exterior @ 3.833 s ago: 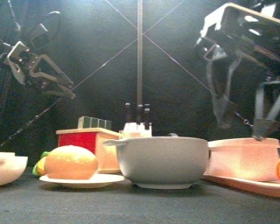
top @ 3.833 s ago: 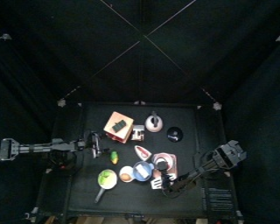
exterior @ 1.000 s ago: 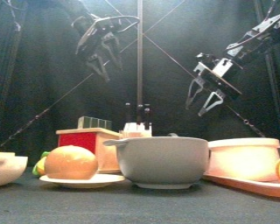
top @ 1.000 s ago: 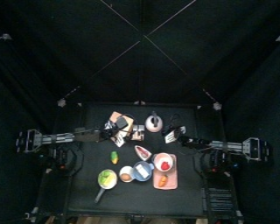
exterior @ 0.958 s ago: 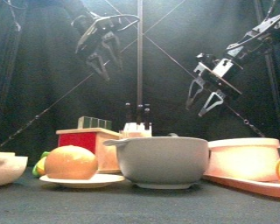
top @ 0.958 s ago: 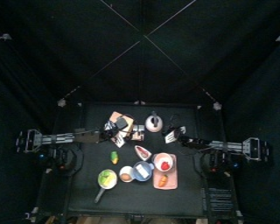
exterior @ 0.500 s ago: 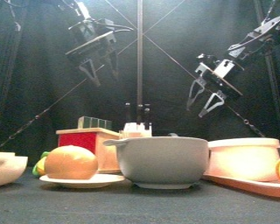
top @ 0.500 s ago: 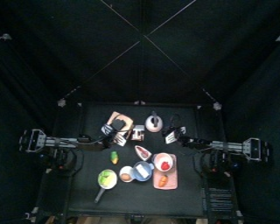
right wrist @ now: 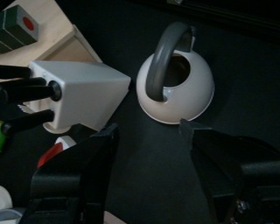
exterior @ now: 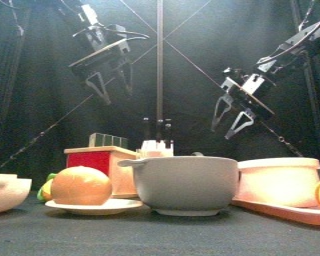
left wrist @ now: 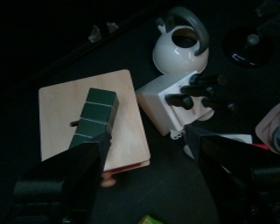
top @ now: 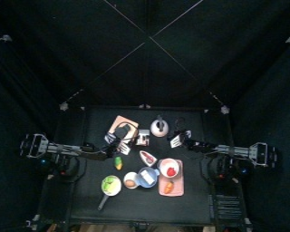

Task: Grab cleaver

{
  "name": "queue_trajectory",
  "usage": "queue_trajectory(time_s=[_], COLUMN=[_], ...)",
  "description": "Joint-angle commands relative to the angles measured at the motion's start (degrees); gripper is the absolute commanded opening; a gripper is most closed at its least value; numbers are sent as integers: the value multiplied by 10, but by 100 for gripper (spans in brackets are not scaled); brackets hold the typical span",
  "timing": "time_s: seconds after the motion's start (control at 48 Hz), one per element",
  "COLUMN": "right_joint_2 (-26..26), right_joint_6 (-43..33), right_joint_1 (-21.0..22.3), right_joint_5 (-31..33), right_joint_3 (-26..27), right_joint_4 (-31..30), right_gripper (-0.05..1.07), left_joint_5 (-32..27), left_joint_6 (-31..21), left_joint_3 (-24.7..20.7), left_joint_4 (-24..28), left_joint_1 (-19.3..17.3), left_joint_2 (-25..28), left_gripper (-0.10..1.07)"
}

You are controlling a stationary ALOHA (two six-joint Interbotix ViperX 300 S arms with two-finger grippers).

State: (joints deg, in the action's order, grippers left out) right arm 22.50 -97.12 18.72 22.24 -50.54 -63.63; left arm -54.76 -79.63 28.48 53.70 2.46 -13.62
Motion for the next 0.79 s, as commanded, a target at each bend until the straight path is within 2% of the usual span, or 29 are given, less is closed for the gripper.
queue_trajectory(time_s=[0.0,0.312,0.562,0.771], right_joint_2=[0,-7,-30,-66], right_joint_6=[0,-1,1,5], right_joint_1=[5,8,20,29], right_joint_5=[-2,-2,-8,-47], right_joint_3=[11,13,23,42], right_joint_4=[0,4,19,19], right_gripper=[90,89,72,62], left_joint_5=[0,1,1,1], left_joint_6=[-3,-4,-4,-4], left_joint_3=[-8,-8,-15,-38], left_joint_4=[7,6,4,-1], left_joint_1=[0,-4,-8,-14], left_joint_2=[-2,16,35,66], left_gripper=[100,100,100,100])
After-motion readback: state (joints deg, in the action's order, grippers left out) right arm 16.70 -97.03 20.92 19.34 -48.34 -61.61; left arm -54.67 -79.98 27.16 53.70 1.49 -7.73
